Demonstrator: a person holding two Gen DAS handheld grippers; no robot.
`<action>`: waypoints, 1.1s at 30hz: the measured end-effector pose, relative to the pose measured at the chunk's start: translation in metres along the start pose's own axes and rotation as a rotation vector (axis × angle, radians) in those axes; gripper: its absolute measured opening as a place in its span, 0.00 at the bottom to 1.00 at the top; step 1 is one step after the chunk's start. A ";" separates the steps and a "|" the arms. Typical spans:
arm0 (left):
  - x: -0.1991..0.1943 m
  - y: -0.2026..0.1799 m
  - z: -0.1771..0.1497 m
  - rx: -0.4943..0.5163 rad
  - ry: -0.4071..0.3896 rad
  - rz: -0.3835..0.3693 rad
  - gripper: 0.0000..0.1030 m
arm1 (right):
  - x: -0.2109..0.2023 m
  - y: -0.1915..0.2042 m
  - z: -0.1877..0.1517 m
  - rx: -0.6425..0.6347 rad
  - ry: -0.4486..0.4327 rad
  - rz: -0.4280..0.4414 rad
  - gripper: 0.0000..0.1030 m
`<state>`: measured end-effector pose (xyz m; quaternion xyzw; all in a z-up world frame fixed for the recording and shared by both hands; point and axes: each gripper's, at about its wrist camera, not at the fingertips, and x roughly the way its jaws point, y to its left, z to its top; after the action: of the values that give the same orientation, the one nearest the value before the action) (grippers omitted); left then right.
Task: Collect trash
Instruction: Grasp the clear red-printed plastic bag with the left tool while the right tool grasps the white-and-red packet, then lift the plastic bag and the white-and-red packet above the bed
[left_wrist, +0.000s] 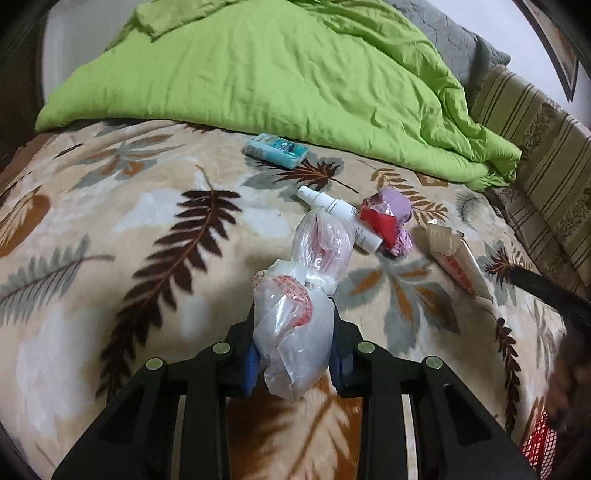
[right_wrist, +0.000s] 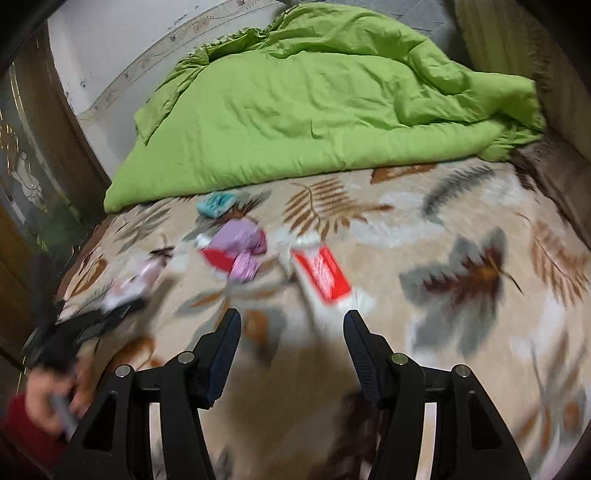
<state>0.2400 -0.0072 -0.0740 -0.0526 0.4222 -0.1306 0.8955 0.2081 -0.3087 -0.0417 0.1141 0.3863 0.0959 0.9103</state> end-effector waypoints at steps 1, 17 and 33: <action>-0.003 0.001 -0.004 -0.008 -0.011 0.008 0.28 | 0.015 -0.004 0.005 -0.016 0.033 -0.019 0.68; -0.009 -0.016 -0.028 0.063 -0.063 0.050 0.28 | 0.064 0.007 -0.013 0.030 0.093 -0.138 0.38; -0.062 -0.042 -0.092 0.116 -0.098 0.047 0.28 | -0.051 0.071 -0.100 0.122 -0.092 -0.023 0.38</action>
<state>0.1234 -0.0289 -0.0777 0.0028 0.3709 -0.1311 0.9194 0.0946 -0.2404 -0.0544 0.1694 0.3506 0.0566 0.9193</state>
